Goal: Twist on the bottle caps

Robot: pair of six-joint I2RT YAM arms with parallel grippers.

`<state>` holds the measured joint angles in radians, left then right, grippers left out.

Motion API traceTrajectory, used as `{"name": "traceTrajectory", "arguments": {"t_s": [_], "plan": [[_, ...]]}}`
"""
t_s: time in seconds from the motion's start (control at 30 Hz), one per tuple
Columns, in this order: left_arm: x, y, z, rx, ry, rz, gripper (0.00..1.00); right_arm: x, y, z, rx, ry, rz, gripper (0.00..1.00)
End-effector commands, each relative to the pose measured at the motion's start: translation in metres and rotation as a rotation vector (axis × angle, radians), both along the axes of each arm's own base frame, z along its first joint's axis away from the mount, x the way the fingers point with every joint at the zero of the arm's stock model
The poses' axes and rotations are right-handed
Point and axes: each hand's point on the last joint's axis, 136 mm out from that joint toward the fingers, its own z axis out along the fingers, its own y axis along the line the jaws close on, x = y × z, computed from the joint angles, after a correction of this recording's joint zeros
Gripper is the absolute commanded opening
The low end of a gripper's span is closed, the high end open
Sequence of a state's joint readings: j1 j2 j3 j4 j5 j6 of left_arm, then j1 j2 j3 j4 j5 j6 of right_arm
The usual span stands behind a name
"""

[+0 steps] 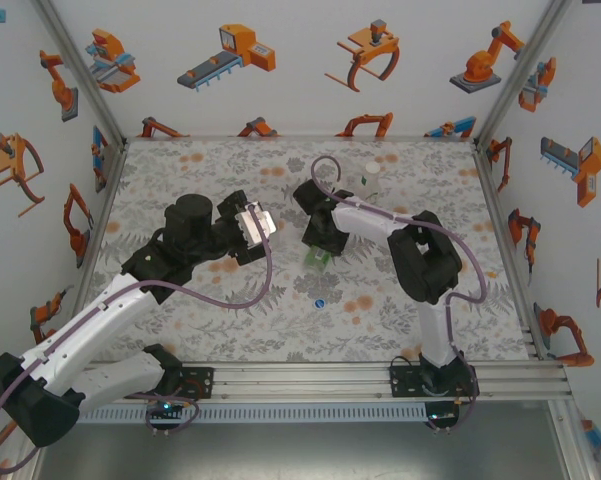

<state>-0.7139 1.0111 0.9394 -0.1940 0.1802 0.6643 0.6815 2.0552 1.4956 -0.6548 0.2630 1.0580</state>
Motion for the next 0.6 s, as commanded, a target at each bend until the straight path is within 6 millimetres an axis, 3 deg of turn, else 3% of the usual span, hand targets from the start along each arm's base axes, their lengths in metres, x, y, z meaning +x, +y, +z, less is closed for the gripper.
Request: {"name": "traceTrajectory", "arguments": {"t_s": [0.0, 0.27, 0.47, 0.57], "plan": [[-0.003, -0.002, 0.002, -0.021, 0.003, -0.013, 0.74, 0.002, -0.006, 0.013, -0.023, -0.047, -0.004, 0.53], [0.0, -0.002, 0.007, -0.058, 0.007, 0.004, 0.74, 0.006, -0.013, 0.057, -0.005, -0.169, 0.036, 0.47], [-0.007, -0.011, 0.021, -0.158, 0.041, -0.034, 0.75, 0.008, -0.012, 0.12, 0.054, -0.348, 0.142, 0.46], [-0.009, -0.016, 0.038, -0.256, 0.064, -0.051, 0.77, 0.006, -0.01, 0.16, 0.089, -0.465, 0.227, 0.45]]}}
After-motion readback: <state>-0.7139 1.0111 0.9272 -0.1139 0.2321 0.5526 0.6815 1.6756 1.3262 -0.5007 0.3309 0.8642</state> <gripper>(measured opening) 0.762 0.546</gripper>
